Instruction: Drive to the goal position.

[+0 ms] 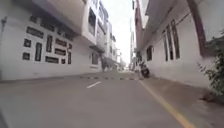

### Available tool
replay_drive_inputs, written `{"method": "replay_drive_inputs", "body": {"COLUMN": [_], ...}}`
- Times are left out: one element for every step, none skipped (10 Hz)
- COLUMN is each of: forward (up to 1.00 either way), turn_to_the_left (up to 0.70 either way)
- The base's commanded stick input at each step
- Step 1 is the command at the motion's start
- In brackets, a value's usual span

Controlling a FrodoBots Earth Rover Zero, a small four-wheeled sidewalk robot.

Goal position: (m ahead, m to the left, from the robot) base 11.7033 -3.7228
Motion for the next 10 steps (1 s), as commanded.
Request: {"method": "replay_drive_inputs", "body": {"forward": [0.85,0.85,0.85,0.85,0.85,0.85,0.85,0.85,0.85,0.85], "turn_to_the_left": [0.00,0.00,0.00,0.00,-0.27,-0.34,-0.34,0.00,0.00,-0.14]}}
